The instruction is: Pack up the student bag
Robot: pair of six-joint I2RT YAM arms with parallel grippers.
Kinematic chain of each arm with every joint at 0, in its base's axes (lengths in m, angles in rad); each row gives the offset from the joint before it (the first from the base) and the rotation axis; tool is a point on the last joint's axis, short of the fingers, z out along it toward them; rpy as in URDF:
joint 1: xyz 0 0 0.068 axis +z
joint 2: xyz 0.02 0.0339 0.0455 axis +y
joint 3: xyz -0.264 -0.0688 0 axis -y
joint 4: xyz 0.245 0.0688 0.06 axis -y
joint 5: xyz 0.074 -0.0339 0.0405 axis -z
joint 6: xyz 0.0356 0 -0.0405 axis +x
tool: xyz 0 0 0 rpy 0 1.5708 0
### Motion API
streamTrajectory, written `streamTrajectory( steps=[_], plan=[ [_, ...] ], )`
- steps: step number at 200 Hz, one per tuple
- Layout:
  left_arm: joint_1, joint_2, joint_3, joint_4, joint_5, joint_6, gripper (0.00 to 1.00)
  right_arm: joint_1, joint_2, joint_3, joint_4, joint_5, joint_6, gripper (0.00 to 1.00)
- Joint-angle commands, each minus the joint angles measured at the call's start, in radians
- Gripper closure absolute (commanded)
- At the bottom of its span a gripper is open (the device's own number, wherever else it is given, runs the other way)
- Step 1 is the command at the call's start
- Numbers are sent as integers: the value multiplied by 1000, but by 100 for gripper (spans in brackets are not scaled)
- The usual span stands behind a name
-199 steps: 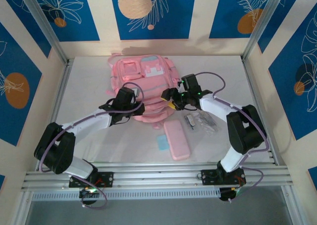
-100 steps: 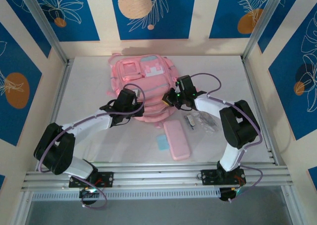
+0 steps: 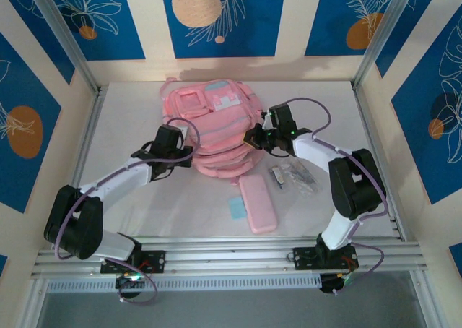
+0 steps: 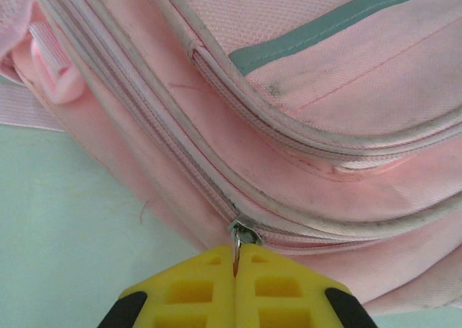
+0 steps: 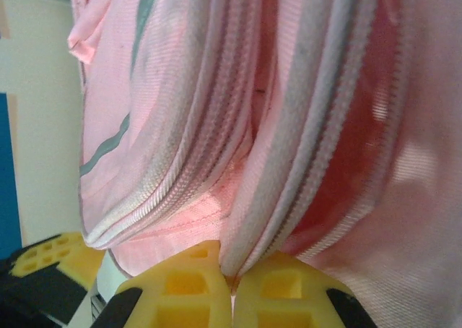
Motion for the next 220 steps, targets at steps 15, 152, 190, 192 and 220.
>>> streamTrajectory(
  steps=[15, 152, 190, 192, 220],
  plan=[
    [125, 47, 41, -56, -22, 140, 100, -37, 10, 76, -68, -35, -196, 100],
    [274, 324, 233, 122, -258, 101, 100, -29, 107, 191, -128, -143, -299, 100],
    [274, 337, 258, 96, -196, 28, 72, 4, 129, 220, -122, -170, -296, 100],
    [275, 335, 258, 95, -193, 24, 69, 6, 131, 223, -123, -172, -296, 100],
    [273, 274, 227, 64, -118, -30, 39, 34, 128, 257, -146, -164, -287, 96]
  ],
)
